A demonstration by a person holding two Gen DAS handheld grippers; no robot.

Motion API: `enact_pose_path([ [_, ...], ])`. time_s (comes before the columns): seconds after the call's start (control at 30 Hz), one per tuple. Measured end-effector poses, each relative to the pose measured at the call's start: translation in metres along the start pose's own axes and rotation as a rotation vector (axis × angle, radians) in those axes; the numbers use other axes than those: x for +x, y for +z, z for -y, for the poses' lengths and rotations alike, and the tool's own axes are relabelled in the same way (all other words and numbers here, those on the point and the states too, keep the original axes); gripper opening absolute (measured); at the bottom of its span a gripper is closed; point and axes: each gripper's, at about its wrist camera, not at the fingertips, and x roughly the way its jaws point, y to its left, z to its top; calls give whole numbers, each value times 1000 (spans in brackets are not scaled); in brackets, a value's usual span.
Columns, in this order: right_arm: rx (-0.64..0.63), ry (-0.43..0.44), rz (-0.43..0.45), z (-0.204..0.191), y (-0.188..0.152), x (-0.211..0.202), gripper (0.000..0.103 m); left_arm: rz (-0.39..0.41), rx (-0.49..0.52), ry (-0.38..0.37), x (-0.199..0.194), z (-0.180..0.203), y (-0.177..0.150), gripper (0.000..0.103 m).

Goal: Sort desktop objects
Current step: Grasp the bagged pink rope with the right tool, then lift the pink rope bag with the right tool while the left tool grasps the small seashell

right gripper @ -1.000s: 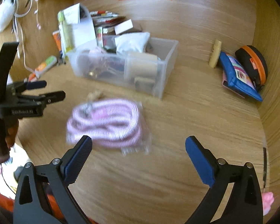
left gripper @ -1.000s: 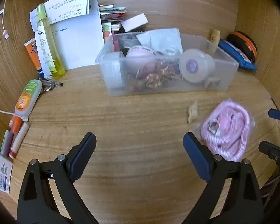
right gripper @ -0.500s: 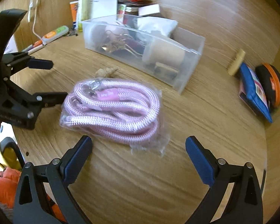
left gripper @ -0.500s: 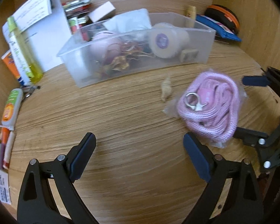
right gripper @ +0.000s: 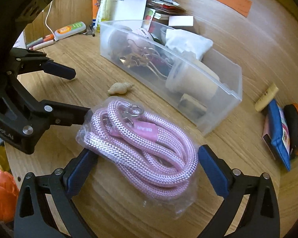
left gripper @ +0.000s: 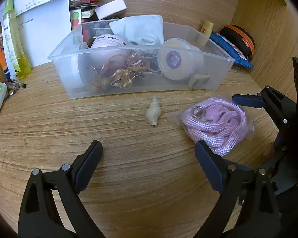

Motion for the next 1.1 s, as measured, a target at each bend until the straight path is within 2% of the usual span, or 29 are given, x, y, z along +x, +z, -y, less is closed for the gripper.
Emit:
enact_pose_path([
  [0.1, -4, 2, -15, 3, 6, 5, 99, 2, -21, -24, 0, -3, 3, 92],
  [0.2, -7, -13, -16, 5, 11, 9, 89, 17, -33, -41, -3, -4, 7, 89],
  [0.27, -11, -46, -15, 7, 12, 9, 70, 33, -35, -64, -7, -6, 9, 89],
  [0.33, -11, -67, -14, 11, 11, 10, 61, 47, -25, -92, -12, -5, 10, 89],
  [0.57, 43, -65, 33, 15, 4, -5, 45, 116, -2, -19, -26, -10, 13, 89],
  [0.63, 81, -27, 47, 21, 2, -10, 44, 112, 6, 6, -24, -13, 15, 88],
  [0.7, 111, 23, 78, 26, -2, -17, 43, 98, 10, 14, -18, -13, 16, 79],
  [0.77, 127, 34, 111, 26, -6, -26, 43, 72, 22, 18, -9, -11, 19, 69],
  [0.9, 185, 47, 144, 33, -7, -37, 43, 43, 51, 24, 7, -1, 23, 63],
  [0.97, 232, 71, 152, 41, -6, -42, 43, 44, 69, 38, 12, 5, 25, 53],
  [1.1, 290, 86, 192, 52, -4, -53, 43, 21, 92, 43, 24, 14, 30, 40],
])
